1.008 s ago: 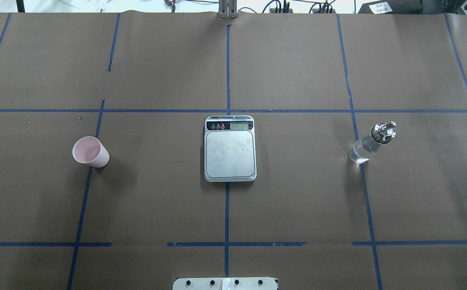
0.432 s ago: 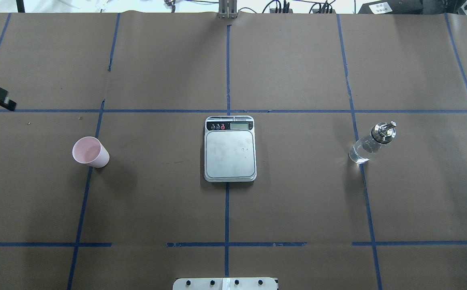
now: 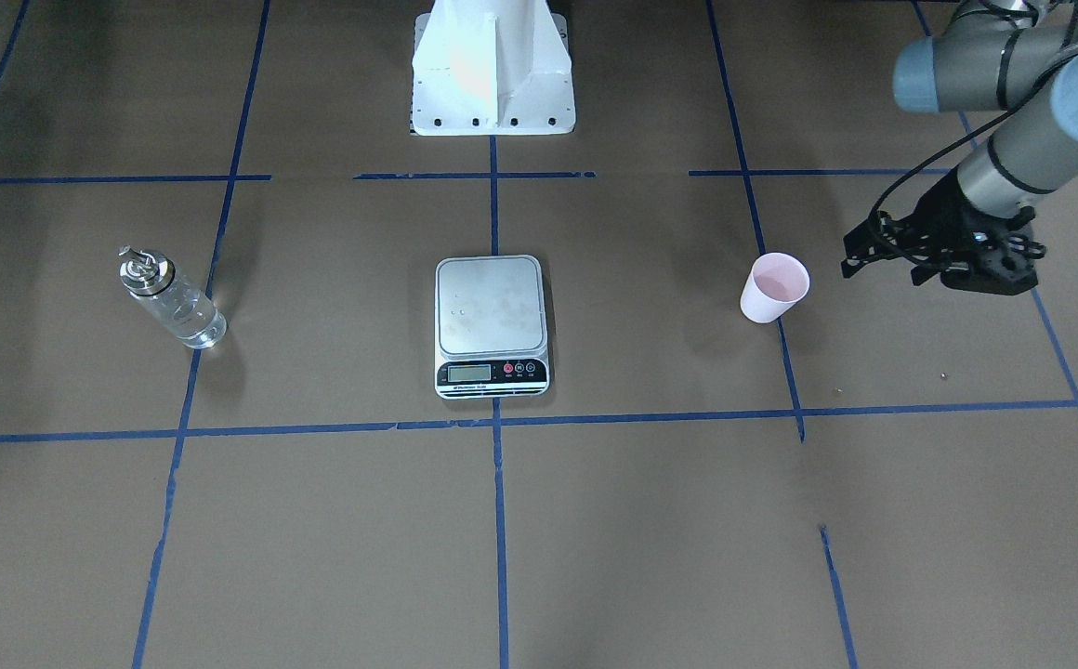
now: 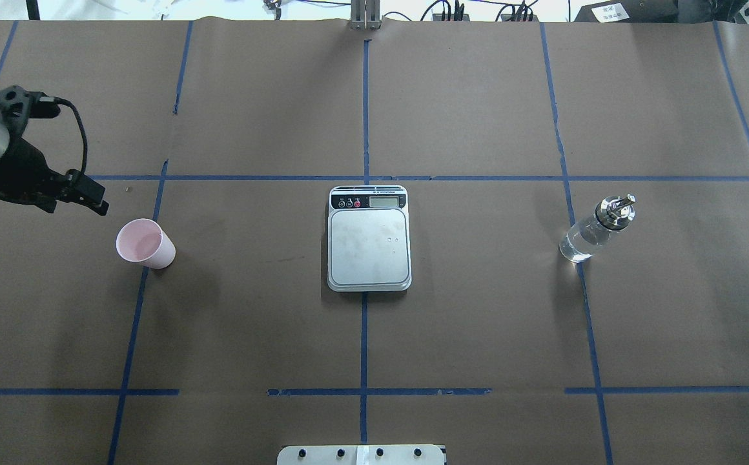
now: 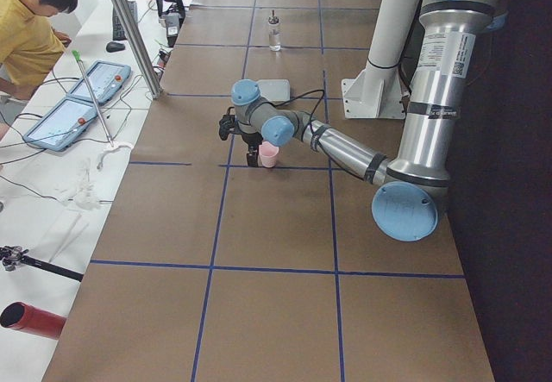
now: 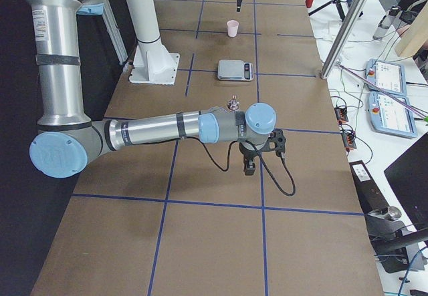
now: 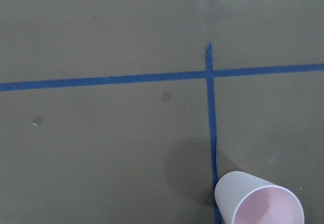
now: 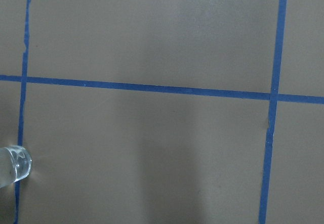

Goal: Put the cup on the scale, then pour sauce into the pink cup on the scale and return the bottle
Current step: 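Move the left gripper down onto the pink paper cup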

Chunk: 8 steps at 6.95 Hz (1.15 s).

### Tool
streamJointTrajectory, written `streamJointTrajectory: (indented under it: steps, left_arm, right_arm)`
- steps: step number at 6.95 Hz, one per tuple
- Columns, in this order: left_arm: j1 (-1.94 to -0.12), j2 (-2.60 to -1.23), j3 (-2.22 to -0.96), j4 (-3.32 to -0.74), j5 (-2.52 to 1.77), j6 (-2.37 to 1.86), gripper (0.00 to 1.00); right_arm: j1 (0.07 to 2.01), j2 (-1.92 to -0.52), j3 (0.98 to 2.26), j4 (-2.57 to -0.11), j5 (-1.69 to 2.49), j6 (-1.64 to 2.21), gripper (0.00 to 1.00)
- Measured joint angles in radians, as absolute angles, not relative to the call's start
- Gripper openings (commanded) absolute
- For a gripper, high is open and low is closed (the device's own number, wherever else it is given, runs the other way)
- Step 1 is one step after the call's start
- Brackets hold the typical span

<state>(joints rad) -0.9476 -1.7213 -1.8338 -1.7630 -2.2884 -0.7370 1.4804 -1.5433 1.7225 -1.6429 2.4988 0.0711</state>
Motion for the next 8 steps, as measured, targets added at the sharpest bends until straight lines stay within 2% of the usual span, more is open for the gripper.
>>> streamJointTrajectory:
  steps: [5, 6, 7, 8]
  left_arm:
    - [-0.875, -1.766, -1.759, -1.773, -2.283, -0.75, 0.85]
    - [-0.87, -1.771, -1.748, -1.779, -2.283, -0.75, 0.74]
    - [-0.862, -1.775, -1.739, -1.782, -2.283, -0.75, 0.51]
    - [-0.858, -1.778, -1.733, -1.783, -2.283, -0.75, 0.17]
  right_arm:
    - [1.479, -1.543, 1.723, -1.643, 2.497, 0.071, 1.0]
    - [1.479, -1.543, 1.723, -1.643, 2.496, 0.071, 1.0]
    - [1.479, -1.543, 1.723, -1.642, 2.496, 0.071, 1.0]
    - [1.479, -1.543, 1.723, -1.642, 2.496, 0.071, 1.0]
